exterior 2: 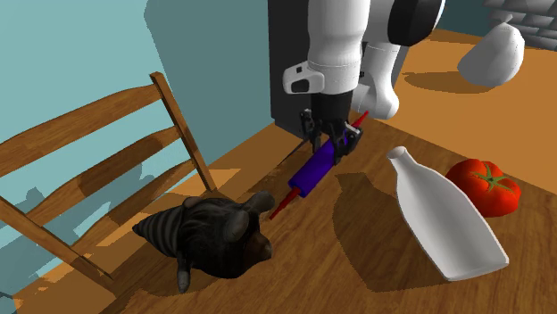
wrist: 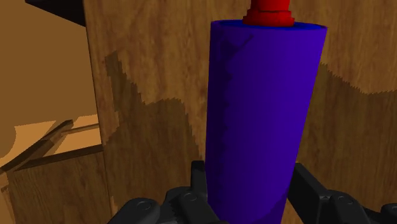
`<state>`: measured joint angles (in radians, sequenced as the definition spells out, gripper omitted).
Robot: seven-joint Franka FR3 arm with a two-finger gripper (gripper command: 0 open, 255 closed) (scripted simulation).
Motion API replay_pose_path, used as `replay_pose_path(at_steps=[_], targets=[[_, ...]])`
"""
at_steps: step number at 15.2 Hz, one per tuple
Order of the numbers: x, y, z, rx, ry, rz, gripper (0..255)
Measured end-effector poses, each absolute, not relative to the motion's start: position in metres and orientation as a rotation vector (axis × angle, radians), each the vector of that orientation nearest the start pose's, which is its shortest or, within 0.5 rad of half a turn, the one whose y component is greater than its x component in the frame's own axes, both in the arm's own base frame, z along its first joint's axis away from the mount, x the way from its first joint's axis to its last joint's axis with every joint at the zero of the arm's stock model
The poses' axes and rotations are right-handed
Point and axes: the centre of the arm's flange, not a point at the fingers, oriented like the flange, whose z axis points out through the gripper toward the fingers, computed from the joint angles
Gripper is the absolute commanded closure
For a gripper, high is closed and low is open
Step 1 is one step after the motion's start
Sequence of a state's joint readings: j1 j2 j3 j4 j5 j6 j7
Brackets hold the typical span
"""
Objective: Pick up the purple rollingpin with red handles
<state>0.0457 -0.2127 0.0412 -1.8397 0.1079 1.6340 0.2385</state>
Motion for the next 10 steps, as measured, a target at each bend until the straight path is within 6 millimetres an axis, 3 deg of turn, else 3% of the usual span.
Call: replay_pose_path(at_steps=[10], targets=[[0.489, 0.055, 0.664, -3.033, 0.242, 0.014, 255]])
